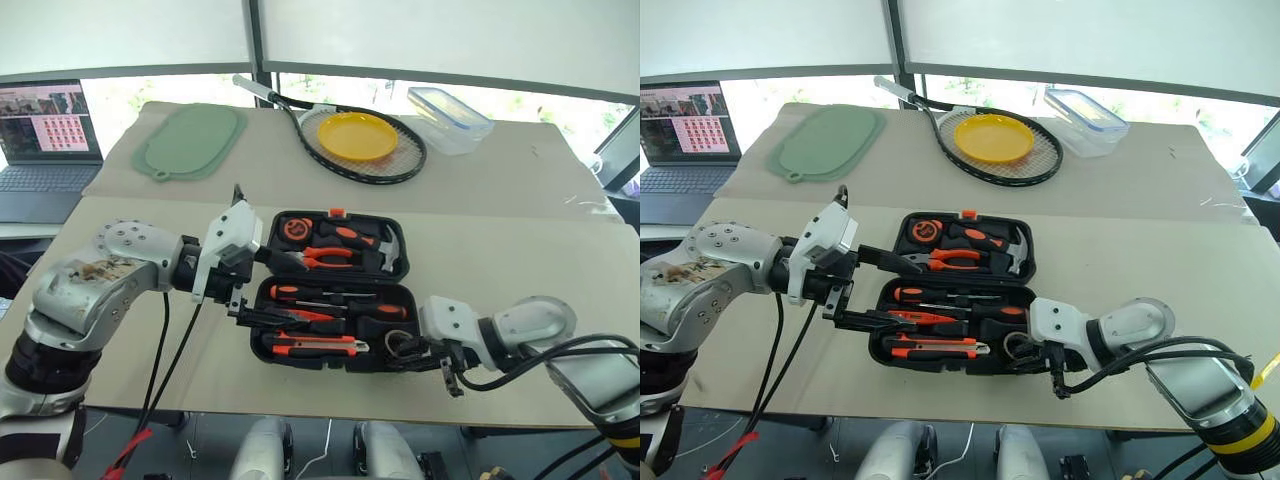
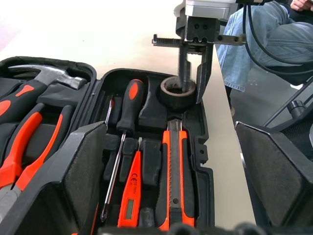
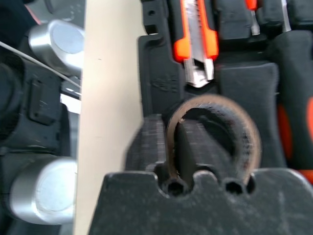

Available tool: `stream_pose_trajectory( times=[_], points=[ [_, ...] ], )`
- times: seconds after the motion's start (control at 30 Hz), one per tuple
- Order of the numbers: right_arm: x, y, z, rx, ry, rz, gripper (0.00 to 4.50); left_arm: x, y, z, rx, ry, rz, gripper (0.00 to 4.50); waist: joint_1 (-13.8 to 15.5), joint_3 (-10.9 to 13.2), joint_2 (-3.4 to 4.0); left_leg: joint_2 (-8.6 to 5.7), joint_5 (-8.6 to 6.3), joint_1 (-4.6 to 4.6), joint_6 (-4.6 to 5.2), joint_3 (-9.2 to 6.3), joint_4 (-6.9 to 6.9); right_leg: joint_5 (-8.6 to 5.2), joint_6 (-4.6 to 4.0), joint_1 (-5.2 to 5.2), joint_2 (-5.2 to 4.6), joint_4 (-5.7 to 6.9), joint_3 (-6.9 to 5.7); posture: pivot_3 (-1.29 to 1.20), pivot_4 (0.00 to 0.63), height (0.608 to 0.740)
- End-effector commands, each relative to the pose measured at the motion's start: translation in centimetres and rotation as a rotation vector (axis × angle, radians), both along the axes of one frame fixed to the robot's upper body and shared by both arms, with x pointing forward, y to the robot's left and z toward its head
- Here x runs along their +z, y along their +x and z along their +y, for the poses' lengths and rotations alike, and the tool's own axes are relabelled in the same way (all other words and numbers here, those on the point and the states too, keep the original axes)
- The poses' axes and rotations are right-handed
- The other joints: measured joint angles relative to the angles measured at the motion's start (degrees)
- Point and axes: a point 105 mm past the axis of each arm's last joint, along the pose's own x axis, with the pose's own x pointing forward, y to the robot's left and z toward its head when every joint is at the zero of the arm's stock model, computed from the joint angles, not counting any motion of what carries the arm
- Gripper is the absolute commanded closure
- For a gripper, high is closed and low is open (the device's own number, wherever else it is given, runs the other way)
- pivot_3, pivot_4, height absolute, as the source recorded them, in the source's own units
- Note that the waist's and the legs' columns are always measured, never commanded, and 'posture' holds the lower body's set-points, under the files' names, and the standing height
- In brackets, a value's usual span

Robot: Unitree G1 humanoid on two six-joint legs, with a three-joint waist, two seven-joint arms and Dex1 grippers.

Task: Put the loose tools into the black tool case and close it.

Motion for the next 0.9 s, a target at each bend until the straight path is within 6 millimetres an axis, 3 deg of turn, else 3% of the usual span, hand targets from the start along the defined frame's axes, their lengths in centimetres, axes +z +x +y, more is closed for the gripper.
stream_pose_trajectory(
  times=[0.03, 0.13, 0.23, 0.37, 0.5, 0.53, 0.6, 0.7, 0.9],
  points=[
    [-0.2, -1.0, 0.5, 0.048, 0.003, 0.032, 2.18, 0.9, -0.1, 0.1, -0.007, -0.001, -0.053, 0.0, 0.0, 0.0, 0.0, 0.0, 0.0, 0.0, 0.0, 0.0, 0.0, 0.0, 0.0, 0.0, 0.0, 0.0, 0.0, 0.0, 0.15, 0.738],
    [1.1, -1.1, 0.4, 0.06, 0.019, 0.022, 1.14, 0.9, -0.1, 0.1, 0.002, -0.002, -0.053, 0.0, 0.0, 0.0, -0.01, 0.02, 0.0, 0.0, 0.0, -0.01, 0.0, -0.01, 0.0, 0.0, 0.02, -0.01, -0.01, 0.0, 0.15, 0.738],
    [4.4, -1.8, 0.4, 0.083, 0.139, 0.048, 0.22, 0.8, 0.1, 0.4, 0.03, -0.003, -0.054, 0.0, -0.1, 0.0, -0.01, 0.01, 0.0, -0.02, 0.0, 0.01, 0.0, -0.01, 0.0, -0.02, 0.0, 0.01, 0.01, 0.0, 0.15, 0.738],
    [6.9, 0.6, -1.2, -0.053, 0.229, 0.009, 0.1, 0.6, 1.7, 1.6, 0.16, -0.03, -0.054, 0.0, -0.1, 0.0, -0.05, 0.07, 0.0, 0.03, 0.0, -0.02, 0.0, 0.0, -0.01, 0.03, 0.01, 0.02, 0.0, 0.0, 0.15, 0.738],
    [6.8, 5.1, -5.2, -0.333, 0.218, -0.063, 0.1, -0.7, 5.5, 5.7, 0.459, -0.042, -0.098, 0.0, -0.1, 0.0, -0.05, 0.01, 0.0, 0.09, 0.0, 0.02, 0.0, 0.0, -0.02, 0.05, 0.0, 0.04, 0.02, 0.0, 0.15, 0.738],
    [6.6, 5.7, -5.8, -0.372, 0.208, -0.073, 0.61, -0.9, 5.9, 6.4, 0.497, -0.037, -0.107, 0.52, -0.1, 0.0, -0.06, 0.02, 0.0, 0.08, 0.0, 0.02, 0.0, 0.01, -0.02, 0.04, 0.0, 0.03, 0.02, 0.0, 0.15, 0.738],
    [5.7, 7.0, -7.5, -0.471, 0.176, -0.101, 1.15, -2.1, 6.5, 8.2, 0.572, 0.015, -0.148, 1.07, -0.1, 0.0, -0.05, 0.01, 0.0, 0.03, 0.0, 0.05, -0.01, 0.01, -0.03, -0.03, 0.0, 0.03, 0.02, 0.0, 0.15, 0.738],
    [3.2, 8.6, -9.7, -0.596, 0.105, -0.124, 2.2, -5.6, 6.5, 10.7, 0.635, 0.154, -0.192, 2.19, -0.2, 0.0, -0.05, 0.02, 0.0, -0.01, 0.01, 0.13, -0.02, 0.01, -0.03, -0.07, -0.02, -0.01, 0.03, 0.0, 0.15, 0.738],
    [0.9, 8.9, -7.7, -0.515, 0.08, -0.101, 4.16, -8.1, 6.6, 8.2, 0.568, 0.161, -0.19, 4.41, 0.1, 0.0, -0.04, 0.08, -0.01, -0.05, 0.02, 0.19, -0.03, 0.02, -0.01, -0.11, -0.07, 0.02, 0.03, 0.0, 0.15, 0.738]
  ],
)
